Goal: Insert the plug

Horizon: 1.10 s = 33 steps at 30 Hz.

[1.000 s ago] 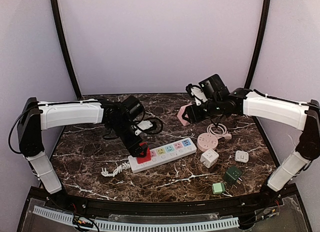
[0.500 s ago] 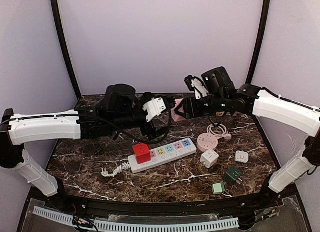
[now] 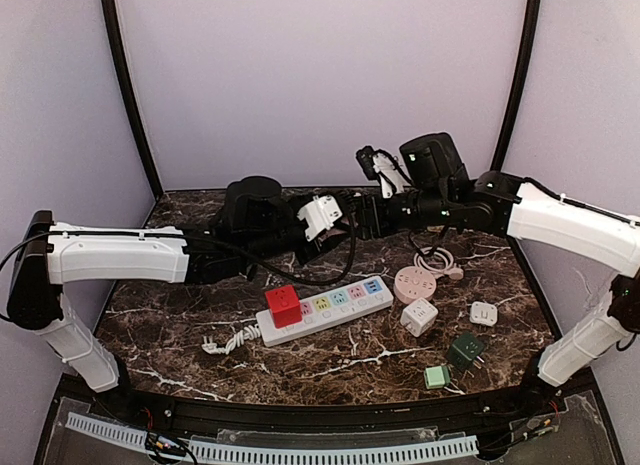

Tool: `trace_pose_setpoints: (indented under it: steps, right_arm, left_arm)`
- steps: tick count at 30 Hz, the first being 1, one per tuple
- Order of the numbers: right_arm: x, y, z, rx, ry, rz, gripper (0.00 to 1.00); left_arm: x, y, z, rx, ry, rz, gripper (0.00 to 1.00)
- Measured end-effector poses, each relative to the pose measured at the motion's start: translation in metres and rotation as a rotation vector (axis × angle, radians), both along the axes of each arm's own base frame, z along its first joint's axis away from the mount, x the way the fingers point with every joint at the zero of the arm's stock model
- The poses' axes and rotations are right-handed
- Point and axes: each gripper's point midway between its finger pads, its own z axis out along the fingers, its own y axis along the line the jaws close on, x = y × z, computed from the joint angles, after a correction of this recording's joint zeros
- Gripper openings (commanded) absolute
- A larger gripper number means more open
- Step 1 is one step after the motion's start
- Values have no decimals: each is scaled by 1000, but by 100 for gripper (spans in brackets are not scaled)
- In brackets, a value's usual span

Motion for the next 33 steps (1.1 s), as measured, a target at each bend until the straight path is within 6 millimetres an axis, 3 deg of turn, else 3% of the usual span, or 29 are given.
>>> trace_pose_setpoints:
  steps: [1, 3, 5, 6, 7, 11, 13, 17, 19, 22, 24, 30, 33]
  right_arm:
    - [1, 0, 2, 2, -8, -4, 0]
    - [2, 1, 3, 7, -16, -2, 4]
    - [1, 1, 4, 5, -21, 8, 55]
    - [1, 1, 4, 4, -27, 14, 88]
    - [0, 1, 5, 2, -35, 22, 97]
    - [-9, -9, 18, -25, -183, 130, 99]
    - [-29, -18, 35, -26, -314, 244, 99]
    - [-88, -36, 78, 24, -641, 553, 99]
    - [-110, -38, 89, 40, -767, 689, 99]
    - [-120, -33, 97, 28, -849, 810, 98]
    - [-114, -23, 91, 3, -854, 852, 97]
    - [-100, -8, 44, -89, -725, 909, 85]
    - [-96, -6, 40, -106, -707, 905, 68]
  left_arm:
    - [0, 0, 1, -6, 4, -3, 13]
    - [1, 0, 2, -13, 4, -1, 2]
    - [1, 0, 2, -15, 6, -1, 1]
    - [1, 0, 2, -16, 8, 0, 1]
    - [1, 1, 3, -19, 8, 3, 1]
    - [-12, -1, 8, -43, 33, -54, 1]
    - [-28, -2, 9, -60, 71, -122, 1]
    - [-62, -4, 10, -92, 180, -283, 1]
    - [-75, -5, 14, -116, 222, -343, 1]
    - [-87, -6, 19, -140, 265, -402, 1]
    - [-93, -7, 19, -145, 286, -428, 1]
    - [-99, -8, 19, -151, 313, -457, 1]
    - [-99, -8, 18, -151, 319, -458, 1]
